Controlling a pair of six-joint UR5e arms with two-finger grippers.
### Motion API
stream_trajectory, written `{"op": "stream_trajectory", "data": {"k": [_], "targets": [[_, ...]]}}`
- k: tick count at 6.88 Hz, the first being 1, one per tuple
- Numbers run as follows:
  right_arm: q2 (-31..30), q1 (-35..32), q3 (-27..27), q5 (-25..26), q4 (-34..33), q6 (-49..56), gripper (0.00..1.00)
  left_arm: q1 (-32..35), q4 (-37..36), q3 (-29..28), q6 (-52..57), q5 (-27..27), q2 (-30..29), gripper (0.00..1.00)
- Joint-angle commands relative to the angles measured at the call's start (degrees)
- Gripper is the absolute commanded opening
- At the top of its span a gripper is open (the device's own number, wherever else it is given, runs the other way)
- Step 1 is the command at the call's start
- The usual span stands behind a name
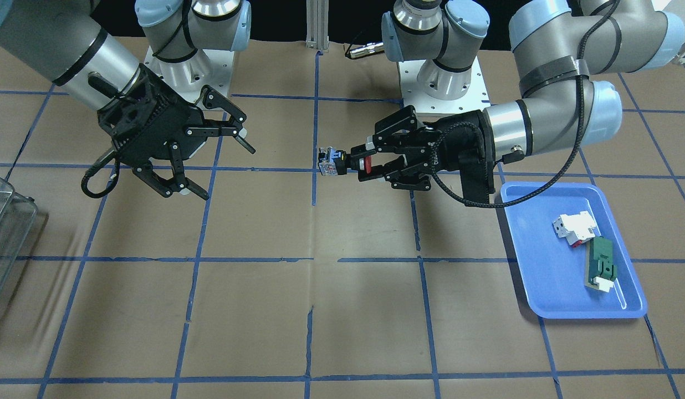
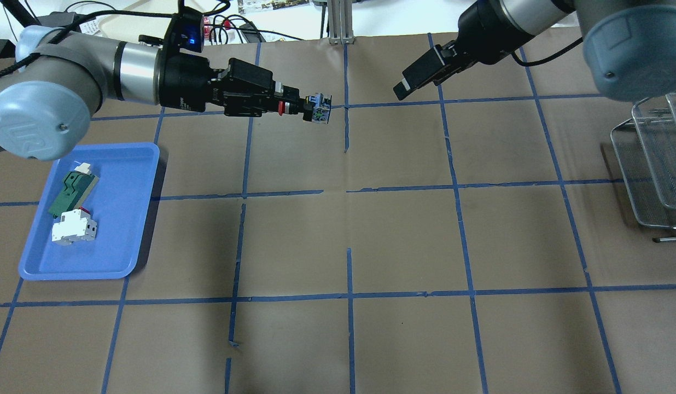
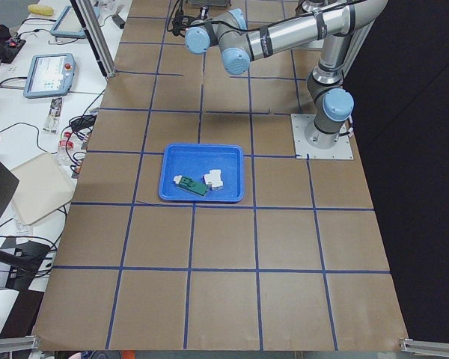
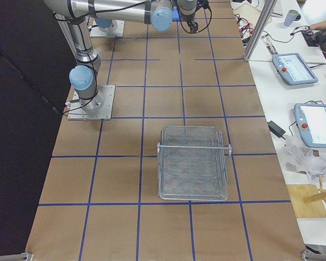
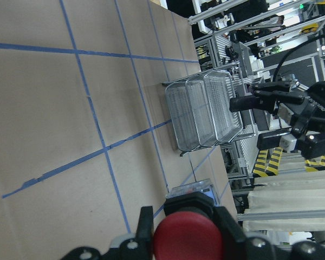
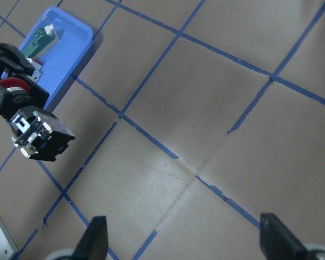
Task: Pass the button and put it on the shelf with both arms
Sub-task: 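Lift the red button with the left gripper while the right gripper approaches, then close the right gripper on the red button held by the left gripper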
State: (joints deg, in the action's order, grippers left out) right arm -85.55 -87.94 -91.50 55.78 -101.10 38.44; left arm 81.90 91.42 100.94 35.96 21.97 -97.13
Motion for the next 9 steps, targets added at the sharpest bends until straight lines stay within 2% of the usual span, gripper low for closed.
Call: {"op": "stream_trajectory", "data": {"k": [1,2,3,4,5,6,7,8,9], "targets": [[-0.23,-0.39,-0.52,-0.76,0.12,8.03,1.0,1.24,-1.15,0.4,-0.01,-1.06,-0.69,0.0],[-0.41,-0.56,-0.7,-0.84,0.38,7.27,1.0,2.2,-1.15,0.4,0.07,-1.06,-0.87,0.0],[-0.23,-0.48,-0.61,-3.89,0.64,4.56,1.0,2.65,-1.33,0.4,0.16,-1.14,-1.04,0.0],[0.46,0.04,-1.05,-10.1,0.56,6.88,1.0,2.91,-2.72,0.66,0.42,-1.14,-1.22,0.0],[-0.83,0.22,-1.4,-12.16,0.73,16.13,1.0,3.09,-2.82,1.54,1.29,-1.75,-1.4,0.0],[-3.89,0.66,-2.8,-11.84,3.08,24.66,1.0,2.92,-2.73,2.42,1.3,-6.02,-1.22,0.0],[-4.88,1.54,-4.2,-12.44,5.19,32.23,1.0,2.83,-2.73,3.73,1.39,-6.59,-0.96,0.0],[-5.5,1.28,-6.13,-12.88,5.13,37.01,1.0,3.0,-2.73,4.44,1.3,-7.81,-0.7,0.0],[-6.9,0.58,-6.24,-12.8,4.69,37.4,1.0,2.83,-2.65,4.97,0.52,-9.3,-0.52,0.0]]}}
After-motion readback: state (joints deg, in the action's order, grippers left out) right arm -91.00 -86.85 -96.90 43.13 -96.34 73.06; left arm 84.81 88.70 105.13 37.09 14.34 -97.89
